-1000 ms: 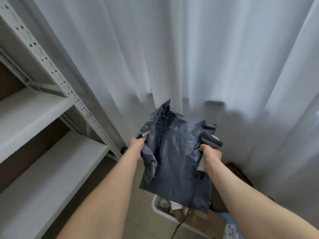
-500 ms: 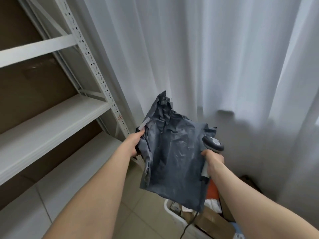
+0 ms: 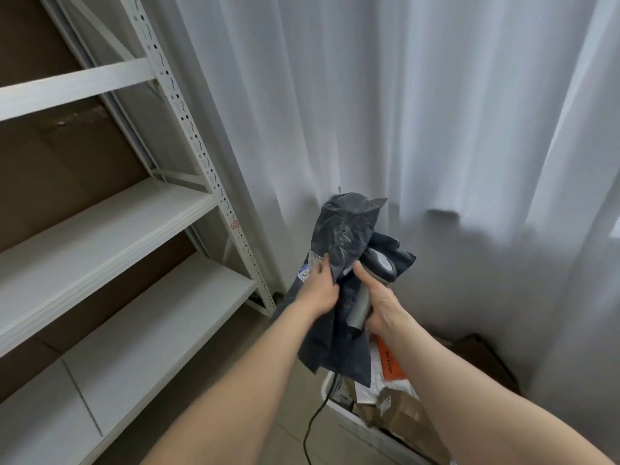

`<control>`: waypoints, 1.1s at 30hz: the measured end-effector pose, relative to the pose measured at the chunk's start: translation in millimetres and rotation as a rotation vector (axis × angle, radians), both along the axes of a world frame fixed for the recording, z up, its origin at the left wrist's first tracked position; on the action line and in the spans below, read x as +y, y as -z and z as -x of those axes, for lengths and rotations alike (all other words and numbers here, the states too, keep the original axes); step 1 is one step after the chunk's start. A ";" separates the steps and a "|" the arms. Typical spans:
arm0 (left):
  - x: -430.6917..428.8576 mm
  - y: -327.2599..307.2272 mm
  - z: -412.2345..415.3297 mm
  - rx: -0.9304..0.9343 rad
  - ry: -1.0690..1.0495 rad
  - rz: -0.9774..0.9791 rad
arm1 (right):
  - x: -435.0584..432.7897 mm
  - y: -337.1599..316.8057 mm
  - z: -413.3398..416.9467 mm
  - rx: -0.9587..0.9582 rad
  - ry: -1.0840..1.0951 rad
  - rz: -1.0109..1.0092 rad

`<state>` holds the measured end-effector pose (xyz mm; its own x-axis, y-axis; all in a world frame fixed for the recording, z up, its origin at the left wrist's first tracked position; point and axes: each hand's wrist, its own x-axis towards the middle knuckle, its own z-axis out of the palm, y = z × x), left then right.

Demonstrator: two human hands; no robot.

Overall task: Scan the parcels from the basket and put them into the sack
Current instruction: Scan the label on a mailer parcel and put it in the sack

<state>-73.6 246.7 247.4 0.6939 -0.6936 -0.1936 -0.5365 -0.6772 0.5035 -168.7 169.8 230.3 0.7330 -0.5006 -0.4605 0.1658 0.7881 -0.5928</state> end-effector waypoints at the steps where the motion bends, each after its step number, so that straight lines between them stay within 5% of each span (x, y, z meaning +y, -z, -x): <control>1: -0.5 3.9 5.1 -0.023 0.032 -0.043 | 2.1 -1.6 -3.6 -0.011 0.019 0.011; 4: 0.7 10.3 12.0 -0.063 0.163 -0.066 | 0.6 -3.0 -9.8 0.083 0.120 0.061; 7: 5.4 8.9 4.4 0.148 0.240 0.082 | -7.5 3.1 -8.9 0.270 0.197 0.057; 10: 12.9 4.4 -11.4 0.258 -0.053 0.352 | -13.3 7.9 -7.5 0.372 0.231 0.058; 14: 40.4 2.8 -51.6 0.188 -0.527 0.203 | -16.7 5.7 -3.9 0.339 0.148 0.055; 20: 59.2 4.9 -68.2 0.676 -0.514 0.419 | -14.2 6.0 -9.7 0.370 0.085 0.067; 24: 57.6 6.9 -71.7 0.740 -0.514 0.545 | -21.0 10.1 -14.7 0.488 0.235 0.103; 30: 67.8 -1.8 -75.3 0.837 -0.364 0.248 | -26.5 11.9 -16.0 0.475 0.238 0.132; 33: 65.4 -2.2 -72.7 0.789 -0.416 0.266 | -27.6 14.5 -16.0 0.485 0.259 0.137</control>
